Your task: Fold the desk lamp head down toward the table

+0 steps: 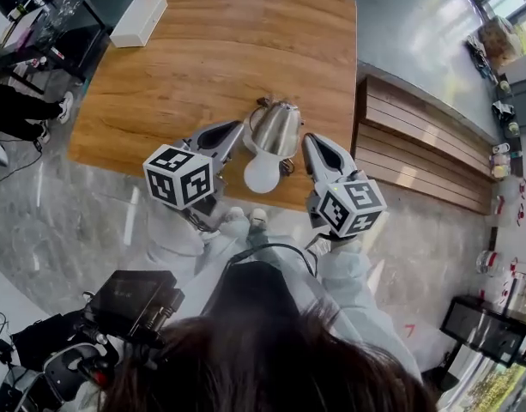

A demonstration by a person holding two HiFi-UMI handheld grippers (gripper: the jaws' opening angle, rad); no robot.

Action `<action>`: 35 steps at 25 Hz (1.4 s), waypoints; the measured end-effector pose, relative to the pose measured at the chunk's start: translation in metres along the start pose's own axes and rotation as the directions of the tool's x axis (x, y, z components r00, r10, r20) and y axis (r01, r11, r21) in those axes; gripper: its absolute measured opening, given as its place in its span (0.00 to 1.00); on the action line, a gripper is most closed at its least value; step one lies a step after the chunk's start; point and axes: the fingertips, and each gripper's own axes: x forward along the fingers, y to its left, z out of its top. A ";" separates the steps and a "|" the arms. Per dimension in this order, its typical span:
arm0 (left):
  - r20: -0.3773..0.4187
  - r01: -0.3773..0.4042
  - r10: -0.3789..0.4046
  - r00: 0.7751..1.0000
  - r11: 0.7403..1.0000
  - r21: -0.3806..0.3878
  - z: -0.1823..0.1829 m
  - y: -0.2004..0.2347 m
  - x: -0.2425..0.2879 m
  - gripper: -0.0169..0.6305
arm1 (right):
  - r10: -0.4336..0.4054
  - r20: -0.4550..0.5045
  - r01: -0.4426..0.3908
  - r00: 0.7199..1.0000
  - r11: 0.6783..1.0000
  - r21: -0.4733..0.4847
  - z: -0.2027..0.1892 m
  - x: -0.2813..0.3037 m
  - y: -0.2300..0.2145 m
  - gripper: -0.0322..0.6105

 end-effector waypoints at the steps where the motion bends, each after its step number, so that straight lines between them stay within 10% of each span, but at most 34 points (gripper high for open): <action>1: -0.016 0.031 -0.031 0.999 0.999 -0.011 0.003 0.003 0.003 0.03 | -0.007 -0.003 0.007 1.000 1.000 -0.002 -0.005 0.005 -0.004 0.05; 10: -0.055 0.359 -0.369 0.928 0.923 -0.138 0.034 0.017 0.040 0.07 | 0.057 -0.114 -0.050 0.992 0.997 0.064 -0.061 0.075 -0.033 0.09; 16: -0.092 0.520 -0.614 0.784 0.731 -0.442 0.038 -0.014 0.041 0.31 | 0.090 -0.132 -0.096 0.987 0.995 -0.041 -0.067 0.089 -0.032 0.20; 21: 0.019 0.510 -0.746 0.666 0.437 -0.741 0.045 -0.035 0.041 0.40 | 0.100 -0.152 -0.105 0.983 0.994 -0.024 -0.074 0.094 -0.040 0.22; 24: 0.067 0.476 -0.770 0.635 0.321 -0.819 0.043 -0.043 0.048 0.41 | 0.116 -0.156 -0.122 0.981 0.992 -0.032 -0.075 0.096 -0.040 0.22; 35: 0.143 0.367 -0.792 0.594 0.109 -0.924 0.048 -0.061 0.062 0.41 | 0.194 -0.177 -0.212 0.965 0.973 -0.089 -0.071 0.109 -0.022 0.22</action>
